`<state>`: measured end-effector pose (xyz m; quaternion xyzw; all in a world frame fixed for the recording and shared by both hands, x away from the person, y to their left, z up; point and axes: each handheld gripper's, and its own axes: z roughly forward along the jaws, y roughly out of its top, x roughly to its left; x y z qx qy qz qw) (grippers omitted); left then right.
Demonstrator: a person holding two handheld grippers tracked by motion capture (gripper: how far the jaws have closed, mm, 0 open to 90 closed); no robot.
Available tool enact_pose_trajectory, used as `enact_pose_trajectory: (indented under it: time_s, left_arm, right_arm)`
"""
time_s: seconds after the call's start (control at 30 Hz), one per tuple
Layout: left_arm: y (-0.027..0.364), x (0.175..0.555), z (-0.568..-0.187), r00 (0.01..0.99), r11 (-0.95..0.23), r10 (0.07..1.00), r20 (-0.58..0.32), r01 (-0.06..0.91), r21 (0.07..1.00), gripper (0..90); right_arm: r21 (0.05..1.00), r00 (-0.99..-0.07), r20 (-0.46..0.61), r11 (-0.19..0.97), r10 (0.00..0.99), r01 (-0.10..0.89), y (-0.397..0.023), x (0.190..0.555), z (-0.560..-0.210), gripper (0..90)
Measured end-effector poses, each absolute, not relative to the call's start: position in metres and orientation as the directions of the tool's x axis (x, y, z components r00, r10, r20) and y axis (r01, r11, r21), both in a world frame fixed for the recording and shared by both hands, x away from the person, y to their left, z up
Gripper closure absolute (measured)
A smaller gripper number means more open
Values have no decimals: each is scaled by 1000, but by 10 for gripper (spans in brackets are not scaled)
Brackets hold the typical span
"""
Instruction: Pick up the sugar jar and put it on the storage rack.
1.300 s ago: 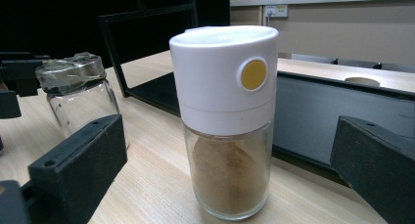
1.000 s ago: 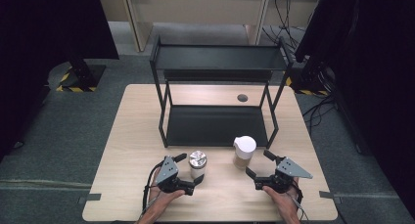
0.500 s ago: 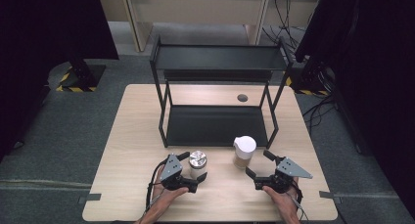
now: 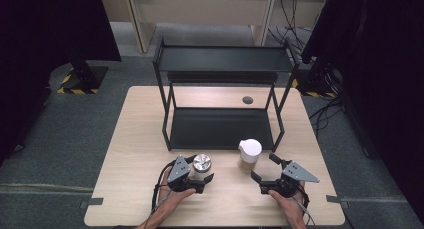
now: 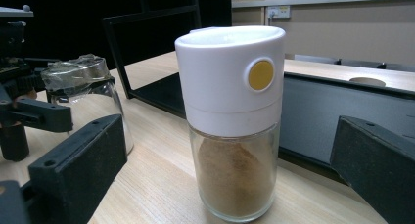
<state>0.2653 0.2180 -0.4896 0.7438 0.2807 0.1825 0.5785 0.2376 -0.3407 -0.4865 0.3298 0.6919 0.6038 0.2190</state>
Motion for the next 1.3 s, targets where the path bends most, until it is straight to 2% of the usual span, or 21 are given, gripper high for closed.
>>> enact_pose_trajectory:
  time_s: [0.27, 0.57, 0.97, 1.3]
  left_arm:
    - [218, 267, -488, 771, -185, 635, -51, 216, 959, 300]
    - [214, 263, -486, 758, -189, 651, -38, 210, 959, 309]
    - [220, 265, -474, 755, -155, 652, -68, 221, 963, 310]
    - [224, 265, -457, 763, -141, 644, -55, 189, 972, 311]
  right_arm:
    - [980, -687, 94, 54, 720, 191, -341, 238, -487, 6]
    - [980, -688, 94, 53, 719, 190, -341, 238, -487, 6]
    - [980, -690, 94, 55, 718, 191, -340, 238, -487, 6]
    - [980, -690, 94, 54, 718, 190, -340, 237, -487, 6]
